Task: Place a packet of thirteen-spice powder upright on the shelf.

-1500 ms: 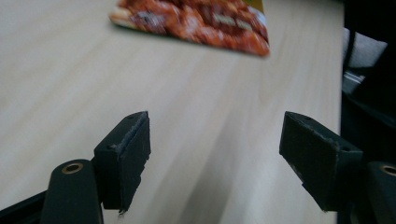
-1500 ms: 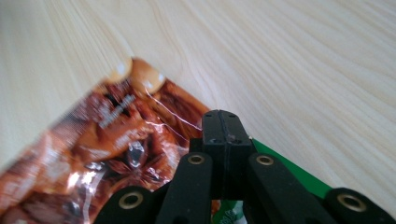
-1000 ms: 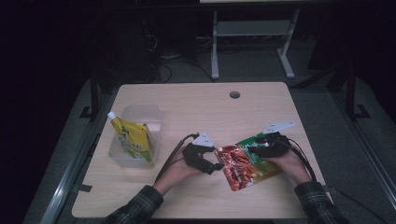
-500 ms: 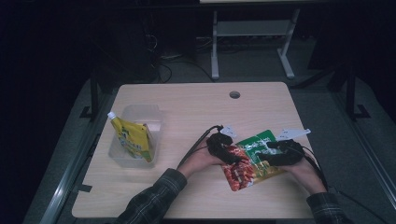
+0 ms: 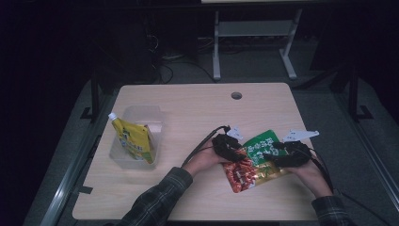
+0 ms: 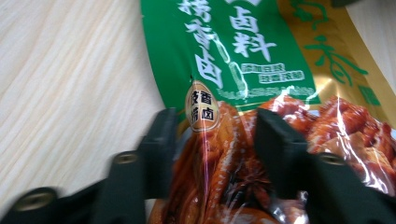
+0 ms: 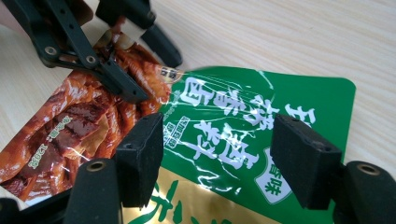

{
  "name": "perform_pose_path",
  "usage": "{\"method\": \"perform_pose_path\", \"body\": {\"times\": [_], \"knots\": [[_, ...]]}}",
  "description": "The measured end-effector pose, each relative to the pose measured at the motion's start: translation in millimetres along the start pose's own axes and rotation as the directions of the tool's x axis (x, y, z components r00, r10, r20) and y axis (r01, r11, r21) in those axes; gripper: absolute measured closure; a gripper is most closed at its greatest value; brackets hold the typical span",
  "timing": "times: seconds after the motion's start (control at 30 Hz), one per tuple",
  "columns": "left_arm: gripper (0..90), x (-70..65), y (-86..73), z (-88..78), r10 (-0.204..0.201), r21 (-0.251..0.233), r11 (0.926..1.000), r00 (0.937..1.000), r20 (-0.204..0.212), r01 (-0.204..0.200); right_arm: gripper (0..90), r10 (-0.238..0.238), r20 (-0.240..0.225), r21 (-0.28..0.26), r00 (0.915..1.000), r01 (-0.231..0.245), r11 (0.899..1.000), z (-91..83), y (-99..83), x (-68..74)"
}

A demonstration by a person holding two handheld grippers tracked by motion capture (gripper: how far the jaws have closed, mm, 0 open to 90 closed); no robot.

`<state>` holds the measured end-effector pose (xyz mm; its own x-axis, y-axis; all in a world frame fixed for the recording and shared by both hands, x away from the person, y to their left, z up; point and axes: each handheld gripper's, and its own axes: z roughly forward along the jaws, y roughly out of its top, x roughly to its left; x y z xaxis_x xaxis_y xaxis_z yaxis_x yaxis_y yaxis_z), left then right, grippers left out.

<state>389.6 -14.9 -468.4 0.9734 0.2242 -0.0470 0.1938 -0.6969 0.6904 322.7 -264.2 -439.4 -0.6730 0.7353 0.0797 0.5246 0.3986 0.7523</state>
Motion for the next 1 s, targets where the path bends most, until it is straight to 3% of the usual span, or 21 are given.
{"method": "perform_pose_path", "body": {"times": [0.07, 0.17, 0.3, 0.43, 0.53, 0.6, 0.73, 0.93, 1.0], "knots": [[66.1, -1.8, 2.1, 1.2, 0.012, 0.005, 0.9999, 0.9999, -0.001, -0.012, 34.2, 0.001, 0.000, -0.005, 1.0000, -0.001, 1.000, -1.3, 0.5, -0.3], [81.5, -1.1, 3.9, 2.2, -0.014, 0.006, 0.9999, 0.9998, 0.010, 0.014, 33.9, 0.003, 0.003, -0.019, 1.0000, -0.003, 1.000, -4.0, 1.5, -0.5], [87.8, 0.3, 4.3, 1.5, -0.047, 0.004, 0.9989, 0.9988, 0.016, 0.047, 32.7, 0.008, 0.006, -0.041, 1.0000, -0.008, 0.999, -7.9, 3.3, -0.3], [89.5, 2.3, 0.5, -3.9, -0.092, -0.012, 0.9957, 0.9955, 0.023, 0.092, 31.1, 0.012, 0.005, -0.053, 0.9999, -0.012, 0.999, -10.5, 5.1, 0.5], [89.7, 5.3, -7.7, -13.8, -0.127, -0.038, 0.9912, 0.9919, 0.003, 0.127, 29.7, 0.008, 0.004, -0.066, 1.0000, -0.008, 0.998, -11.7, 6.8, 1.0], [89.8, 6.6, -10.3, -18.1, -0.129, -0.040, 0.9909, 0.9916, -0.011, 0.128, 28.6, 0.015, 0.002, -0.070, 0.9999, -0.015, 0.997, -12.7, 8.0, 2.3], [89.9, 12.2, -25.9, -44.1, -0.189, -0.076, 0.9798, 0.9808, -0.049, 0.185, 27.4, 0.012, -0.001, -0.074, 0.9999, -0.012, 0.997, -12.4, 10.4, 5.0], [90.0, 14.9, -43.3, -78.5, -0.243, -0.147, 0.9630, 0.9632, -0.114, 0.226, 24.8, 0.017, -0.006, -0.079, 0.9998, -0.018, 0.997, -10.4, 13.2, 8.8], [90.0, 15.2, -46.4, -89.4, -0.246, -0.159, 0.9613, 0.9608, -0.127, 0.225, 23.7, 0.017, -0.017, -0.080, 0.9997, -0.018, 0.997, -8.5, 13.9, 9.6]]}}
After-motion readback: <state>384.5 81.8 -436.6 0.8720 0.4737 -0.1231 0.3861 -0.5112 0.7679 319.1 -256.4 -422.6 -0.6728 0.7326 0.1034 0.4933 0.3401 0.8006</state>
